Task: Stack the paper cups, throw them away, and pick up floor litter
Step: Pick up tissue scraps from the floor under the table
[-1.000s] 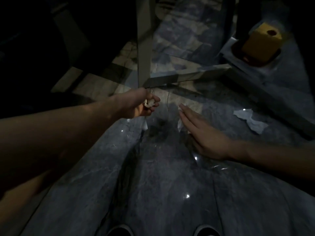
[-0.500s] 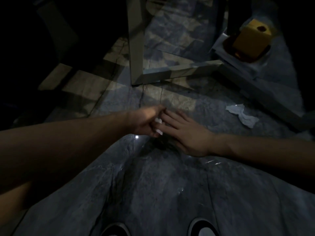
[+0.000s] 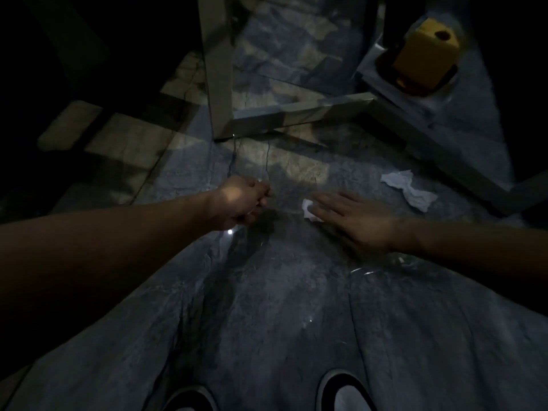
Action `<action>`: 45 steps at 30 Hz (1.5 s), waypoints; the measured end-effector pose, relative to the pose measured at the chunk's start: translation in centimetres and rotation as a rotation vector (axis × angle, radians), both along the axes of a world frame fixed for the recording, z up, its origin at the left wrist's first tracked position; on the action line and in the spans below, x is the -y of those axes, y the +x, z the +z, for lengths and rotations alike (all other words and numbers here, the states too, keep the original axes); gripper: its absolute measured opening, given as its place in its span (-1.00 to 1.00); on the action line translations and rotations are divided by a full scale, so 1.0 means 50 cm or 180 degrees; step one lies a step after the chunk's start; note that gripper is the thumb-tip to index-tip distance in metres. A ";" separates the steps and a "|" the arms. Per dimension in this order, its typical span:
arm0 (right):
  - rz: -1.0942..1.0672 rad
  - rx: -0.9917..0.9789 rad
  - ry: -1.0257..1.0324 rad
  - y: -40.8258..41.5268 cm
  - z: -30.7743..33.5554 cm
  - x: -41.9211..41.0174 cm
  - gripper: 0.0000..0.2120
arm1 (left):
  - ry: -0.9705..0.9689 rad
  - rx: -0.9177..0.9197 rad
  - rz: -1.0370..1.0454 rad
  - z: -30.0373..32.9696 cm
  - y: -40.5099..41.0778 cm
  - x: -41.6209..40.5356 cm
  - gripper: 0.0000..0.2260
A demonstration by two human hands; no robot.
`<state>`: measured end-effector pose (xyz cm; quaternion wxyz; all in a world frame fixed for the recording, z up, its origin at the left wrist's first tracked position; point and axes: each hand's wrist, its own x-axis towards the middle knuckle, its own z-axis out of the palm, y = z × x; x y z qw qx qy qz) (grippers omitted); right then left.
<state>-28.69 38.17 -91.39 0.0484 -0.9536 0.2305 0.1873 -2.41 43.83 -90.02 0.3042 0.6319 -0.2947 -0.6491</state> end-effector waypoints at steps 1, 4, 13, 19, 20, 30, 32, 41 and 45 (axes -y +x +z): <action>-0.0070 -0.0080 0.0034 -0.004 -0.001 0.002 -0.41 | -0.0006 0.0055 -0.0037 0.000 0.000 0.000 -0.71; -0.0178 -0.0296 0.0151 -0.010 -0.011 0.006 -0.45 | 0.0100 0.0122 -0.0016 -0.002 -0.004 0.001 -0.67; -0.0172 -0.0637 0.0463 0.011 -0.072 0.010 -0.36 | 0.0304 -0.0049 0.0150 -0.012 -0.010 0.000 -0.70; -0.0134 -0.0372 0.0325 -0.003 -0.078 0.005 -0.37 | 0.0295 -0.0117 0.0240 -0.024 -0.009 0.000 -0.83; -0.0148 -0.0291 0.0351 -0.004 -0.076 0.005 -0.36 | 0.0300 -0.0135 0.0242 -0.027 -0.006 0.001 -0.84; -0.0505 0.0105 0.0702 -0.029 -0.057 0.020 -0.67 | 0.0191 -0.0298 -0.0057 -0.023 -0.025 0.028 -0.66; -0.0704 0.0215 0.0790 -0.045 -0.050 0.025 -0.78 | 0.0239 -0.0325 -0.0023 -0.019 -0.038 0.041 -0.63; -0.1972 0.0968 0.0745 -0.113 -0.026 0.049 -0.68 | 0.0310 -0.0252 -0.0068 -0.032 -0.117 0.060 -0.62; -0.2048 0.1125 0.0551 -0.148 -0.028 0.057 -0.59 | 0.0301 -0.0119 -0.0141 -0.039 -0.147 0.060 -0.61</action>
